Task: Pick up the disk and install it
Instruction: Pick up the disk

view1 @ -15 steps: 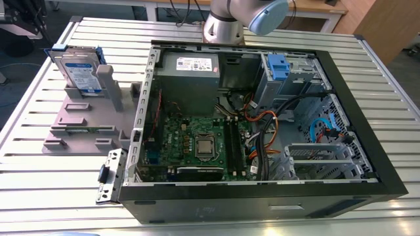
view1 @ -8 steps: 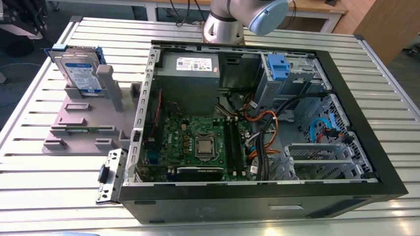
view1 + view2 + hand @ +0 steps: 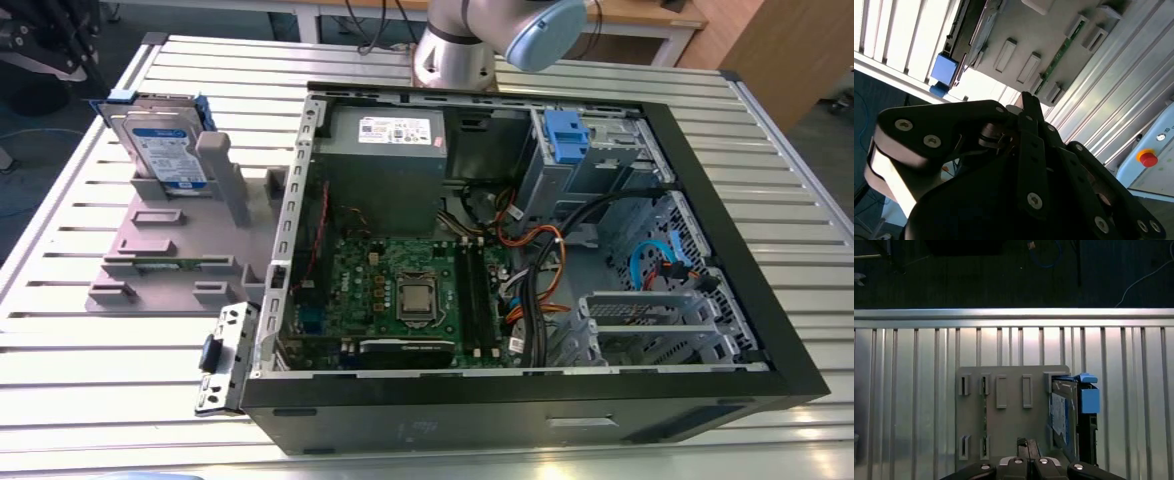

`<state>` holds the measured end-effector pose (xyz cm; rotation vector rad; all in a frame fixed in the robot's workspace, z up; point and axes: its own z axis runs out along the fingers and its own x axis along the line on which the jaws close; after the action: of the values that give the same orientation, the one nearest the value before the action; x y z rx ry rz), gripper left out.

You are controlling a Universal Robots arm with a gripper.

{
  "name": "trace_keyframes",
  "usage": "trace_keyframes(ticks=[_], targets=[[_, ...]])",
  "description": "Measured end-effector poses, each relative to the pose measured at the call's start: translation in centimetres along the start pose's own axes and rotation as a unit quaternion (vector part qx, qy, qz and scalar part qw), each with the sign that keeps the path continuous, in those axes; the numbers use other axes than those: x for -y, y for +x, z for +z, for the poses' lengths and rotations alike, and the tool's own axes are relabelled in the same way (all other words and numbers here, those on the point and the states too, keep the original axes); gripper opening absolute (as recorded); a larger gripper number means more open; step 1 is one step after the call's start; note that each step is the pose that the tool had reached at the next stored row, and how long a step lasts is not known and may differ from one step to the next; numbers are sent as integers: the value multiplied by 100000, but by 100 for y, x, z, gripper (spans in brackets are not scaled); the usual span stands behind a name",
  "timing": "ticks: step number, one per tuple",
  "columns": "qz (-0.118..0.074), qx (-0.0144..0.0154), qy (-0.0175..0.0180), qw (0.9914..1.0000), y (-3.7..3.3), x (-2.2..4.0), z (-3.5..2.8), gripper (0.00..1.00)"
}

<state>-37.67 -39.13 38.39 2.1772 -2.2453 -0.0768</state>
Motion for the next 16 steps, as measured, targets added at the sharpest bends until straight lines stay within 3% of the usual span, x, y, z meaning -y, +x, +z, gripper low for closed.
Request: trace_keyframes(ticks=[10, 12, 15, 16], targets=[[260, 138, 5, 100000, 0, 0, 2, 11], [265, 162, -1, 100000, 0, 0, 1, 17], [260, 204, 3, 99999, 0, 0, 2, 35], [258, 216, 1, 99999, 0, 0, 1, 35]])
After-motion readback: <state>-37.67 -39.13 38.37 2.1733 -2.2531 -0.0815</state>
